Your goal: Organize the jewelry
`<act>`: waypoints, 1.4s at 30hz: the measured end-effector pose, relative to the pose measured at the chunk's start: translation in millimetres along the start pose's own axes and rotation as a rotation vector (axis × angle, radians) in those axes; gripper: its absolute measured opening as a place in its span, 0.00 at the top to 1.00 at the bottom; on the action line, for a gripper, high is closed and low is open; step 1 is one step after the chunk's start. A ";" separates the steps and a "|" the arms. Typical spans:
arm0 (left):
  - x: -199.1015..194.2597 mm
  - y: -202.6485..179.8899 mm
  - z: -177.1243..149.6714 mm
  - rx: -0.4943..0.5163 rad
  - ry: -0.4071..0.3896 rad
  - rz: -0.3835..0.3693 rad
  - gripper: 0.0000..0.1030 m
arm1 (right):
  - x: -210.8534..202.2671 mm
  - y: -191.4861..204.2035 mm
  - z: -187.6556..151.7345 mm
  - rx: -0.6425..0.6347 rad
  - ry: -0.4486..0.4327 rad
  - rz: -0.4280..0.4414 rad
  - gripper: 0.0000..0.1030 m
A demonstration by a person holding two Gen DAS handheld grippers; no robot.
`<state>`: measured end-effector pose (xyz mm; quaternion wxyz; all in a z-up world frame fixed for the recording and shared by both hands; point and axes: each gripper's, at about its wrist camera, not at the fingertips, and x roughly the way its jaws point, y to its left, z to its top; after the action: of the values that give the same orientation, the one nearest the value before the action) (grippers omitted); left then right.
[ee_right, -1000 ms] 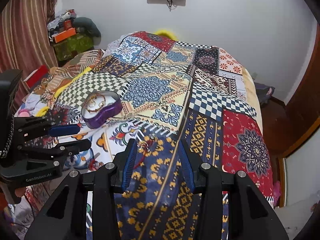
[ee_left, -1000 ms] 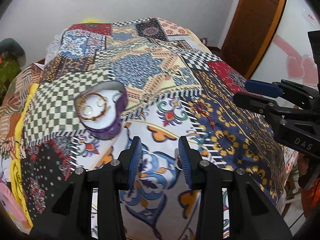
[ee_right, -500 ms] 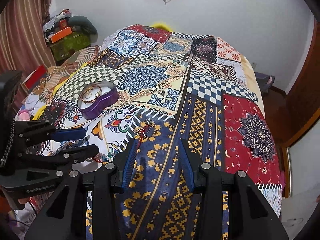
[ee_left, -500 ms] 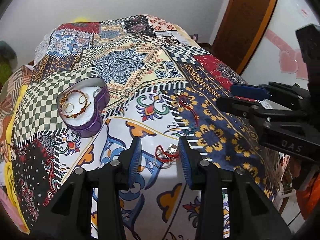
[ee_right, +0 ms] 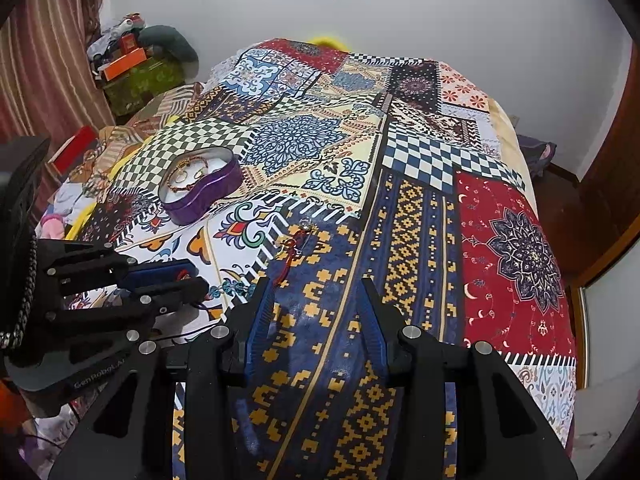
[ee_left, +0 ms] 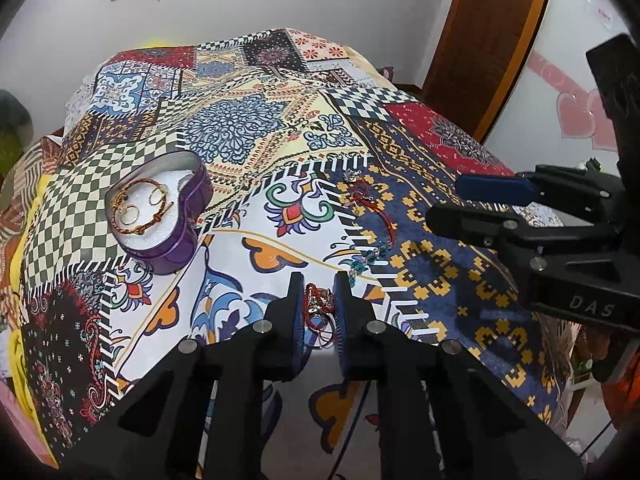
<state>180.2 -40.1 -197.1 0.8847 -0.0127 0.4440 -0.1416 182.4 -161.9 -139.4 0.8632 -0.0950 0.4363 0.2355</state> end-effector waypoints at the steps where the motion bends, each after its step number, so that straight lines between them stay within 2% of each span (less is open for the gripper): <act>1: -2.3 1.7 -0.3 -0.005 -0.007 0.001 0.87 | 0.8 0.9 0.2 0.001 0.003 0.007 0.62; 9: -22.4 18.5 -1.5 -0.063 -0.050 -0.027 0.87 | 15.0 17.1 7.8 0.007 0.034 0.103 0.62; 15: -16.0 24.0 -10.3 -0.073 -0.012 -0.037 0.87 | 35.2 32.6 9.6 -0.007 0.087 0.157 0.62; 18: -11.4 24.3 -16.1 -0.071 0.012 -0.039 0.87 | 42.2 36.8 8.2 -0.024 0.103 0.150 0.62; 19: -11.4 23.3 -17.5 -0.062 0.014 -0.034 0.86 | 42.5 38.3 7.4 -0.041 0.102 0.140 0.62; 21: -14.2 20.6 -19.3 -0.044 0.011 -0.028 0.74 | 41.6 42.2 6.9 -0.083 0.099 0.116 0.62; 23: -18.4 18.2 -22.3 -0.027 0.001 -0.015 0.67 | 40.1 43.0 4.9 -0.115 0.089 0.074 0.63; 27: -22.6 19.5 -25.8 -0.022 -0.003 -0.001 0.67 | 36.8 39.0 -1.6 -0.159 0.081 0.042 0.64; 28: -22.1 21.4 -26.3 -0.027 0.001 0.003 0.67 | 35.8 39.0 -3.3 -0.176 0.073 0.015 0.70; 29: -21.1 23.4 -26.5 -0.033 0.005 0.006 0.67 | 34.6 38.5 -4.3 -0.185 0.068 0.005 0.70; 37: -14.9 21.2 -24.7 -0.034 0.000 -0.007 0.67 | 25.1 23.0 -5.8 -0.147 0.063 -0.002 0.70; 38: -14.2 21.1 -24.2 -0.035 -0.006 -0.005 0.69 | 23.6 22.2 -5.4 -0.138 0.064 0.007 0.70; 40: -13.2 22.4 -23.3 -0.043 -0.010 -0.009 0.81 | 21.1 22.7 -4.0 -0.123 0.064 0.044 0.70; 42: -13.0 24.9 -22.3 -0.055 -0.013 -0.021 0.83 | 18.1 26.1 -3.5 -0.115 0.053 0.073 0.70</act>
<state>161.3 -10.5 -204.2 0.8852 -0.0428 0.4419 -0.1387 176.3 -134.6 -154.9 0.8354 -0.1347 0.4478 0.2887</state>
